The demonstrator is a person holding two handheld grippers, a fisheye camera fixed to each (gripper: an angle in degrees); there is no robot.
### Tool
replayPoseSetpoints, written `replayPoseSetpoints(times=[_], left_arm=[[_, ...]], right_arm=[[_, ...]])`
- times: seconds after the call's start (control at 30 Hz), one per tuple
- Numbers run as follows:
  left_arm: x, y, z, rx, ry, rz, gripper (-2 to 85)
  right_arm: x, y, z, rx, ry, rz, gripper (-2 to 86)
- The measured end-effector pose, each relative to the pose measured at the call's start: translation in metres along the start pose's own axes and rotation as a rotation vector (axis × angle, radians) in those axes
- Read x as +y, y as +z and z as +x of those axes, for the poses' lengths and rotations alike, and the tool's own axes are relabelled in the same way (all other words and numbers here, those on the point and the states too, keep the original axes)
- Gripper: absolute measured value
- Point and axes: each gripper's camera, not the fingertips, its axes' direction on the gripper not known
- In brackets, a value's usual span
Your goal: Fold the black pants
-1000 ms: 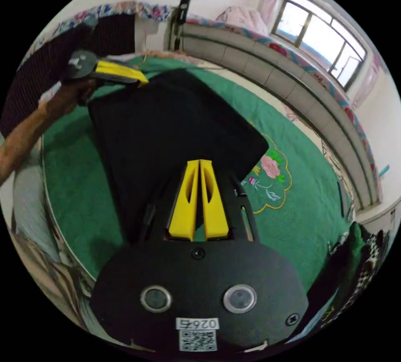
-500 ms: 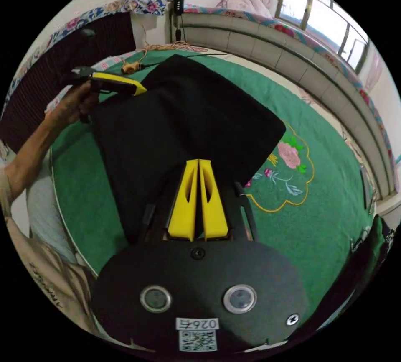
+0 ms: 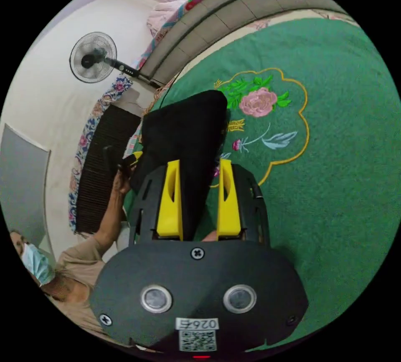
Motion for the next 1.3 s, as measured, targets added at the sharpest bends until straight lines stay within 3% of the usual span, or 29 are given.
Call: replayPoseSetpoints(times=[0.2, 0.33, 0.57, 0.7, 0.8, 0.93, 1.13, 1.3], left_arm=[[-0.002, -0.022, 0.015, -0.015, 0.067, -0.053, 15.6], [-0.001, -0.042, 0.009, 0.031, 0.039, -0.039, 14.0], [0.001, -0.07, 0.062, -0.24, 0.158, -0.037, 13.6], [-0.001, -0.097, 0.023, -0.009, -0.027, -0.031, 9.2], [0.013, -0.123, 0.042, -0.038, -0.043, 0.052, 7.5], [0.031, -0.165, 0.084, -0.107, 0.02, 0.034, 7.0], [0.105, -0.32, 0.152, -0.189, 0.071, 0.368, 7.0], [0.228, -0.44, 0.174, -0.43, -0.049, 0.682, 7.0]], right_arm=[[0.003, 0.034, 0.023, -0.266, 0.046, 0.075, 9.6], [0.007, 0.059, -0.002, -0.163, -0.044, 0.057, 11.2], [0.02, 0.123, -0.062, 0.054, -0.197, 0.019, 10.9], [0.033, 0.162, -0.085, 0.123, -0.157, 0.036, 5.4], [0.05, 0.185, -0.119, 0.213, -0.151, 0.088, 0.7], [0.086, 0.213, -0.217, 0.436, -0.405, 0.148, -0.4], [0.146, 0.281, -0.376, 0.608, -0.782, 0.303, -0.4], [0.161, 0.394, -0.504, 0.551, -1.068, 0.256, -0.3]])
